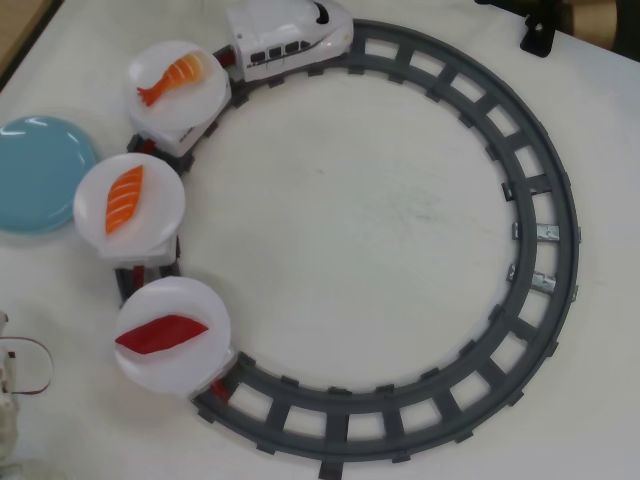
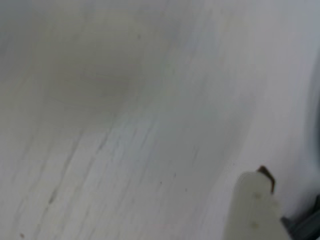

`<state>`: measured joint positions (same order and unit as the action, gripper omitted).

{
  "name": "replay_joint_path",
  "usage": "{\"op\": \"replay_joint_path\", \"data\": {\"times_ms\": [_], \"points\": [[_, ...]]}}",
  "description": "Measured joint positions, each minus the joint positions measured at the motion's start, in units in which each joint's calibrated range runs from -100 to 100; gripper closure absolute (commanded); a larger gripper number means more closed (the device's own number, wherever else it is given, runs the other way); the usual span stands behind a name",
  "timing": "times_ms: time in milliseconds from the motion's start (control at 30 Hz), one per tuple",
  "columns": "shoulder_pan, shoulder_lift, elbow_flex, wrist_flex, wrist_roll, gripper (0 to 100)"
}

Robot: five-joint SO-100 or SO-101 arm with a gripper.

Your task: Pick up the sushi from the Shinkansen and put it on the blue dish

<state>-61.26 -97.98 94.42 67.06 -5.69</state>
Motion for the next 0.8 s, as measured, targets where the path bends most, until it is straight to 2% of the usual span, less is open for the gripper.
{"op": "replay_joint_path", "data": {"times_ms": [800], "points": [[0.0, 0.1, -0.5, 0.2, 0.0, 82]]}}
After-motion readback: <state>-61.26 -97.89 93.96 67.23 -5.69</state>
